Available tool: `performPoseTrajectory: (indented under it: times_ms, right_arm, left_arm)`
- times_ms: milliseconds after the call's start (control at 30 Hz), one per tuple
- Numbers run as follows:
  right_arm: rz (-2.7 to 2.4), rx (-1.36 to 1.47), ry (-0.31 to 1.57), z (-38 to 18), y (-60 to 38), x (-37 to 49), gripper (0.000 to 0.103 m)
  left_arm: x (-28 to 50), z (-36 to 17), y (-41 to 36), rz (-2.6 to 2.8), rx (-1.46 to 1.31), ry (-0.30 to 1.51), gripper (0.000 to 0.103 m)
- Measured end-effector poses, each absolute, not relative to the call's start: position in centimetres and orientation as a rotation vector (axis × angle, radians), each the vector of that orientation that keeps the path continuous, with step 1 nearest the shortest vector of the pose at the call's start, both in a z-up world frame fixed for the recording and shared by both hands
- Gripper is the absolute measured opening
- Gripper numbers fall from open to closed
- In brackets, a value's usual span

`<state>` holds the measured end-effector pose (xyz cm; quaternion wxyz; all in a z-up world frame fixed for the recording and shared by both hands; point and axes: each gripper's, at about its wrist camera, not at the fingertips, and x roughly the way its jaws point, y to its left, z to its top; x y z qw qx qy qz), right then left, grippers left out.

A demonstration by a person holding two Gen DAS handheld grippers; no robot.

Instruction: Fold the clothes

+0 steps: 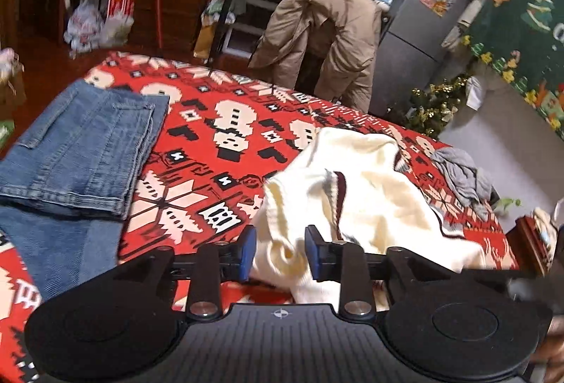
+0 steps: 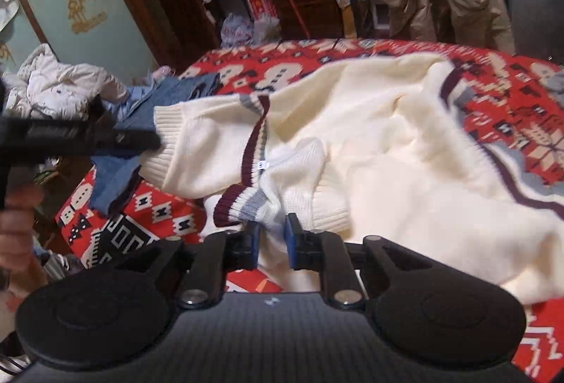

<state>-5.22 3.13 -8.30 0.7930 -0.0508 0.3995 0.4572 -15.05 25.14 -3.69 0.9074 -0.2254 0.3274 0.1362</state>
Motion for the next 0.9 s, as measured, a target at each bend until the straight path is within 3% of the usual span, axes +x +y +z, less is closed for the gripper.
performPoseTrajectory:
  times_ms: [367, 633, 900]
  right_arm:
    - [0.886, -0.106, 0.752, -4.4, -2.2, -8.1, 0.04]
    - [0.85, -0.055, 0.715, -3.4, -5.8, -9.2, 0.045]
    - [0.801, -0.006, 0.708, -3.1, -8.8, -8.8, 0.045]
  left_arm:
    - [-16.7, -2.4, 20.0, 0.098, -0.503, 0.67, 0.041]
    - [-14.0, -4.0, 17.4, 0.031, -0.706, 0.696, 0.041]
    - [-10.5, -5.6, 16.5, 0.203, -0.742, 0.718, 0.041]
